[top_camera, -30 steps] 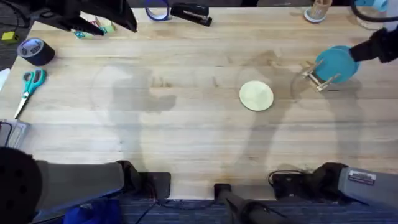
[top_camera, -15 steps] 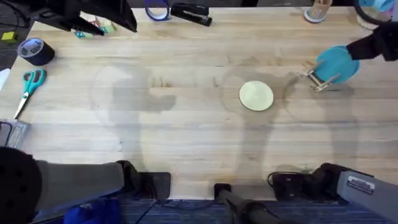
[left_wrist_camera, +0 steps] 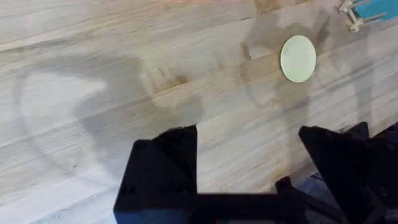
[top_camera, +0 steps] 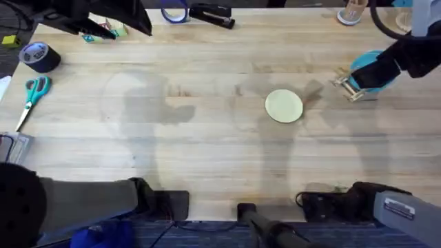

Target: Pick up the plates from the table one by one and place each into a slot on the dish rack.

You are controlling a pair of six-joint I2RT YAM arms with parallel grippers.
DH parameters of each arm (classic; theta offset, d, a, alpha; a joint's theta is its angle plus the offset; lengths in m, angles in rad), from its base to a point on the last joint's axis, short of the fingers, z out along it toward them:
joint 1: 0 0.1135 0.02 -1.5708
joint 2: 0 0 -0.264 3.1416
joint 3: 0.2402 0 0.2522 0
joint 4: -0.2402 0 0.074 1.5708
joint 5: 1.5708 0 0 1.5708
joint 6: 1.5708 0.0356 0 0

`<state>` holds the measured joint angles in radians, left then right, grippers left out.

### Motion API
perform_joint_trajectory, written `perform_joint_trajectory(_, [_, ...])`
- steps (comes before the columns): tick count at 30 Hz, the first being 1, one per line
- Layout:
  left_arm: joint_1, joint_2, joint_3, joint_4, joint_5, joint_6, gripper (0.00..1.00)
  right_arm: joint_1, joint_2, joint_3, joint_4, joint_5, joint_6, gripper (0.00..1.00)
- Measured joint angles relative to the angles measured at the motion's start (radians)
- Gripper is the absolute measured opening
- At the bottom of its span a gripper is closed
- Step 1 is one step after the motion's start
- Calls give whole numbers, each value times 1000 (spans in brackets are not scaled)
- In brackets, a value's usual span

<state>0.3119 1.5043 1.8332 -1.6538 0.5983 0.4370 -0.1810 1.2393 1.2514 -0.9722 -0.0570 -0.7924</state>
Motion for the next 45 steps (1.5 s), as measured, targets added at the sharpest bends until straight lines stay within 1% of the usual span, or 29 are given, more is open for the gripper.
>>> perform_joint_trajectory(5, [0, 0, 0, 0, 2, 0, 995, 9, -44, 0, 1, 1, 25, 995])
perform_joint_trajectory(9, [-1, 0, 0, 11, 20, -1, 996, 9, -89, 0, 1, 27, 57, 996])
perform_joint_trajectory(11, [-9, 0, 0, 21, 24, -14, 996, 9, -114, 0, 0, 51, 83, 996])
perform_joint_trajectory(13, [-32, 0, 0, 27, 23, -33, 996, 9, -138, 0, 0, 73, 118, 996])
perform_joint_trajectory(16, [-101, 0, 0, 35, 23, -62, 995, 9, -170, 0, -1, 94, 184, 996])
perform_joint_trajectory(19, [-190, 0, 0, 79, 23, -101, 995, 9, -193, 0, -1, 103, 256, 996])
perform_joint_trajectory(21, [-261, 0, 0, 123, 23, -136, 995, 9, -205, 0, -4, 106, 302, 996])
perform_joint_trajectory(24, [-351, 0, 0, 193, 22, -190, 995, 9, -216, 0, -22, 107, 352, 996])
perform_joint_trajectory(26, [-406, 0, 0, 238, 23, -227, 995, 9, -219, 0, -42, 110, 374, 996])
perform_joint_trajectory(30, [-498, 0, 0, 296, 23, -294, 995, 9, -219, 0, -77, 110, 397, 996])
perform_joint_trajectory(33, [-561, 9, 0, 316, 32, -344, 994, 9, -219, 0, -81, 111, 403, 996])
perform_joint_trajectory(36, [-609, 38, 0, 328, 58, -373, 995, 9, -219, 0, -81, 113, 404, 996])
perform_joint_trajectory(42, [-690, 130, 0, 338, 110, -441, 995, 9, -219, 0, -81, 113, 404, 996])
perform_joint_trajectory(45, [-728, 171, 0, 359, 136, -464, 992, 9, -219, 0, -81, 113, 404, 996])
